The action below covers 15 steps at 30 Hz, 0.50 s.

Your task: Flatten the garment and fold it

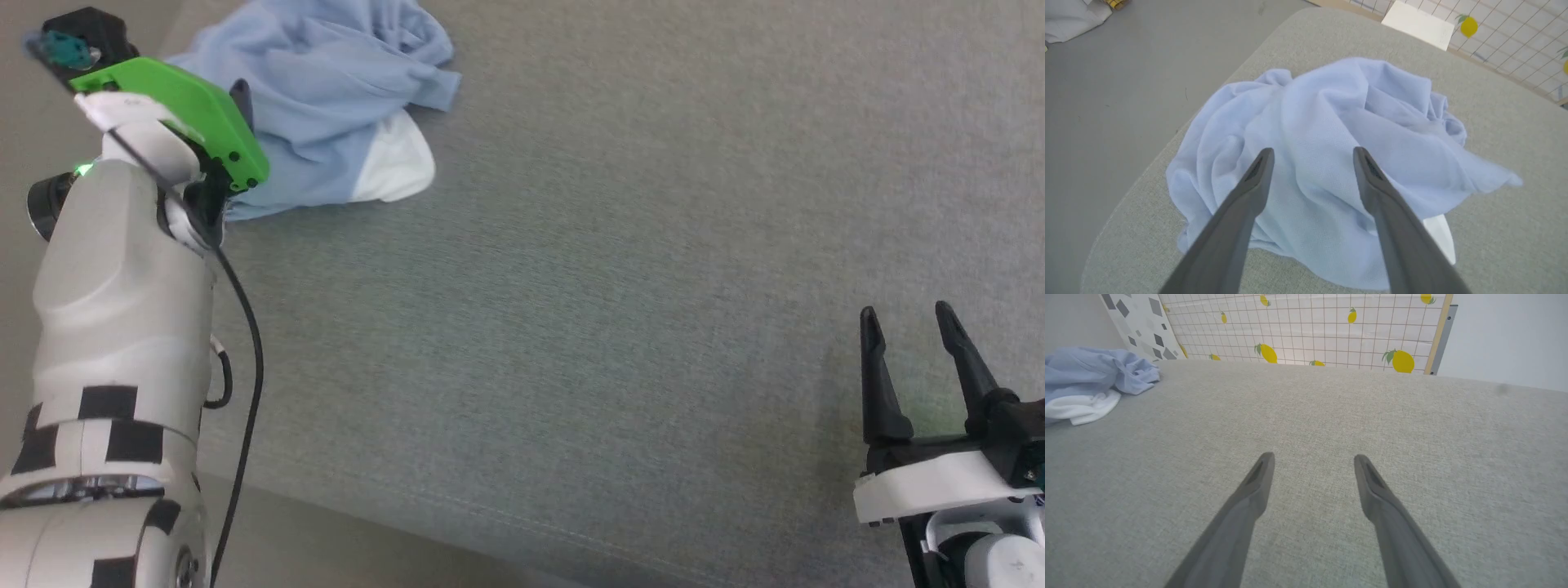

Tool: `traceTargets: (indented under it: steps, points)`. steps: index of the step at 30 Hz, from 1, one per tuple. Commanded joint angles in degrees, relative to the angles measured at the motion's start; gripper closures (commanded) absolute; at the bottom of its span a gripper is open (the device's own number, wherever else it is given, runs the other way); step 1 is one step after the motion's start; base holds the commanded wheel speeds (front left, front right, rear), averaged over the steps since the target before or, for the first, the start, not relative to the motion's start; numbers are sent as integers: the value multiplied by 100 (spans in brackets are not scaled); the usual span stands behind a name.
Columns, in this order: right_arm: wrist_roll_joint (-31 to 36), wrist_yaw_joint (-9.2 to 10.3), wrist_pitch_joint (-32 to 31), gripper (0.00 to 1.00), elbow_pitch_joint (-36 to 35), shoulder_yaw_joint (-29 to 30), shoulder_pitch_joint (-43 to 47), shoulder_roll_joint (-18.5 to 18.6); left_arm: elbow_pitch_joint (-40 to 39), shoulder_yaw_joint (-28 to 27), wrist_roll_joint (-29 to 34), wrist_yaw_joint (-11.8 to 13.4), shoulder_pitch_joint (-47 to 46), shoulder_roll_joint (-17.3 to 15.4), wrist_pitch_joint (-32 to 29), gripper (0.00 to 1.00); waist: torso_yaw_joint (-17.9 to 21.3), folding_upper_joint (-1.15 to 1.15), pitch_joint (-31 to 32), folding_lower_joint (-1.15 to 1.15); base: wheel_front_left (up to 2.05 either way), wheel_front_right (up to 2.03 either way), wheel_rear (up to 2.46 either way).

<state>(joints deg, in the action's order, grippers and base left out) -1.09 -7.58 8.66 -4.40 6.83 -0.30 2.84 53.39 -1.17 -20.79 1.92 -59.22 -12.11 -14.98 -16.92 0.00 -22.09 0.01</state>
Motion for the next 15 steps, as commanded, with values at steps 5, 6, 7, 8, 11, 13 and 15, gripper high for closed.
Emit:
traceTargets:
  steps: [5,6,7,8,11,13,15]
  points:
    - [71,9,-41,0,-210,36,-102,4,554,205,63,235,-261,8,-987,0,493,0,-727,-1,0,0,0]
    - [74,9,-46,0,-232,43,-99,4,648,237,70,269,-274,20,-1170,0,488,0,-760,-1,0,0,0]
    - [76,9,-51,0,-246,43,-99,4,700,266,87,315,-286,33,-1269,0,483,0,-782,-1,0,0,0]
    - [78,9,-53,0,-260,42,-98,4,779,303,99,346,-281,62,-1417,0,477,0,-800,-1,0,0,0]
    - [60,9,-63,0,-273,58,-105,4,949,297,-11,325,-246,200,-1770,0,439,0,-831,-1,0,0,0]
    - [44,9,-82,0,-219,10,-161,4,768,211,-165,229,-227,289,-1241,100,331,0,-732,-1,0,0,0]
    - [-3,9,-47,0,-105,-39,-182,4,538,190,-130,194,-250,176,-501,100,301,0,-528,-1,0,0,0]
